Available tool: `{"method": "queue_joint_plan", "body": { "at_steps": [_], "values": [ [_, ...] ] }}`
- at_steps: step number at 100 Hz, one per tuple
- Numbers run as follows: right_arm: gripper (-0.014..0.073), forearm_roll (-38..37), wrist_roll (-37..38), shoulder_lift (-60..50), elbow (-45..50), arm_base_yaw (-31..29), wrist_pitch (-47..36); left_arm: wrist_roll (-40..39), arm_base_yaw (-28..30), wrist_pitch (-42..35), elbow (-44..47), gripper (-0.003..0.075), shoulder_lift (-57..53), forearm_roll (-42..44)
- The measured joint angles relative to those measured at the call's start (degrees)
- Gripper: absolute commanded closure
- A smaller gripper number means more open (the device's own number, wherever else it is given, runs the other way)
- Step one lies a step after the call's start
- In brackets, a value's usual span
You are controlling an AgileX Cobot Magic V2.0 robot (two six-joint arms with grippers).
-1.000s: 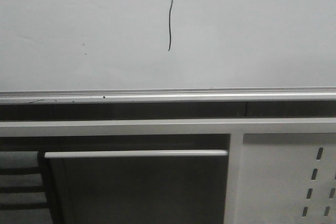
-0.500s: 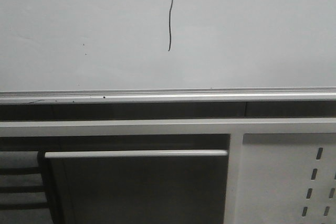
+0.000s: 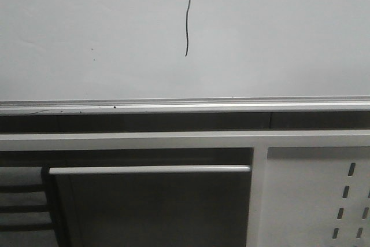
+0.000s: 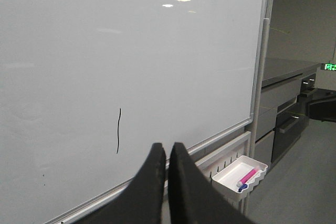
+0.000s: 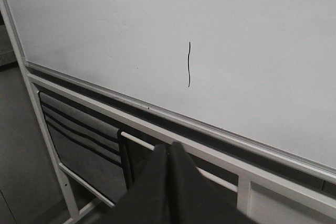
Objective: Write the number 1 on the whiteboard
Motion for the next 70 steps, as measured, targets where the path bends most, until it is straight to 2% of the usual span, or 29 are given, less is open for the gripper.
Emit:
{"method": "queue_joint_plan", "body": {
  "at_steps": [7,14,26,34,43,55,70],
  "values": [
    [0.0647,0.0,0.0,0.0,0.0,0.0,0.0,0.0,0.0,0.0,0.12,0.0741,0.0,0.49],
    [0.0647,0.0,0.0,0.0,0.0,0.0,0.02,-3.24,0.43,-0.12,0.12,0.0741,0.0,5.08],
    [0.0647,0.0,0.0,0.0,0.0,0.0,0.12,-22.29,4.87,-3.66,2.05,0.0741,0.28,22.28],
    [0.0647,0.0,0.0,0.0,0.0,0.0,0.12,-36.04,10.4,-5.06,3.92,0.0741,0.67,34.87],
    [0.0647,0.0,0.0,0.0,0.0,0.0,0.12,-46.4,16.83,-5.19,6.12,0.0741,0.78,45.52],
    [0.0647,0.0,0.0,0.0,0.0,0.0,0.12,-53.62,24.18,-4.78,9.28,0.0741,-0.03,53.35],
    [0.0647,0.0,0.0,0.0,0.0,0.0,0.12,-55.7,29.88,-2.94,11.91,0.0741,-4.16,57.23]
  ]
}}
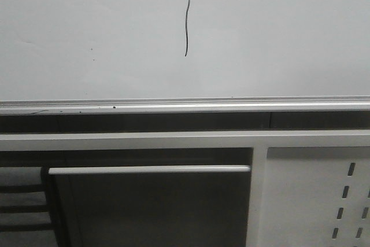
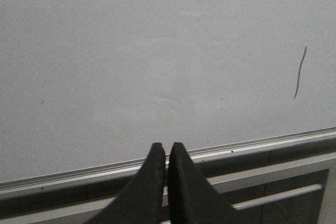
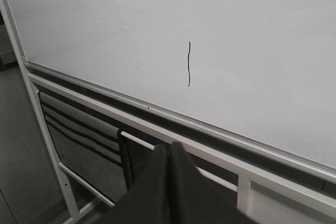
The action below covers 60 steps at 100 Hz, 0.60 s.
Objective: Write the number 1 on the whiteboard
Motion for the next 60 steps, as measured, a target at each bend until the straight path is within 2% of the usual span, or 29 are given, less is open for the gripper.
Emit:
{"method": "queue_joint_plan", "body": {
  "at_steps": [17,60],
  "values": [
    [0.0647,0.09,0.0,0.0,0.0,0.0,0.0,-0.61,3.22,3.7,0.0,0.0741,-0.66,0.71],
    [0.0647,0.09,0.0,0.0,0.0,0.0,0.1,-0.82,3.63,6.26,0.0,0.0741,-0.66,0.64]
  ]
}}
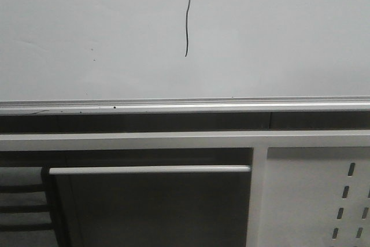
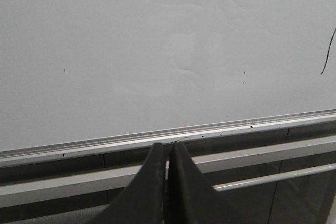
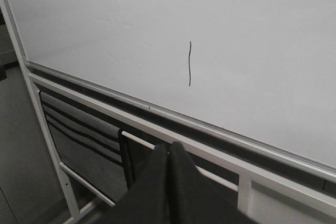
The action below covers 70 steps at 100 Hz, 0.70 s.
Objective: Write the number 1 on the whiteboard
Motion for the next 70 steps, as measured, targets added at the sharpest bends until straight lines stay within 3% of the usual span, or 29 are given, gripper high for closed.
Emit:
{"method": "queue_joint_plan", "body": {
  "at_steps": [51,61,70],
  "values": [
    [0.0647,-0.13,0.0,0.0,0.12,0.0,-0.51,0.0,0.0,0.05,0.0,0.0741,0.0,-0.13],
    [0.0647,-2.64,1.91,0.0,2.38,0.0,-6.27,0.0,0.0,0.05,0.0,0.0741,0.0,-0.13],
    [0.0647,-11.46,10.65,0.89,5.32,-1.58,-13.58,0.0,0.0,0.05,0.0,0.0741,0.0,-0.13]
  ]
}}
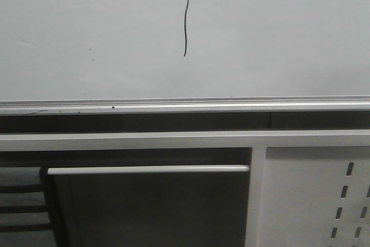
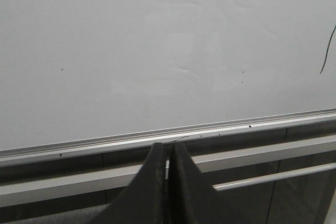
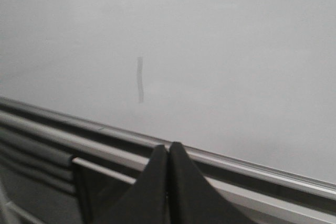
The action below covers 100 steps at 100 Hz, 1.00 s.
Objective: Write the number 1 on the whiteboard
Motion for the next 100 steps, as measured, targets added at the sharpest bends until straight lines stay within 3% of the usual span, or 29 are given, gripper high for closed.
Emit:
{"method": "queue_joint_plan", "body": {
  "at_steps": [15,26,44,100],
  "values": [
    [0.0647,-13.11,12.29,1.64,3.72,-6.25,-4.51,0.0,0.0,0.08,0.0,0.0741,0.0,0.0],
    [0.0647,-16.51,14.3,1.33,7.95,-10.81,-6.09,0.0,0.0,0.08,0.0,0.0741,0.0,0.0],
    [0.0647,-21.5,17.69,-0.66,11.15,-11.62,-5.97,-0.08,0.0,0.24,0.0,0.0741,0.0,0.0],
    [0.0647,-24.26,19.23,-0.76,11.15,-11.65,-4.21,-0.08,0.0,0.24,0.0,0.0741,0.0,0.0]
  ]
}}
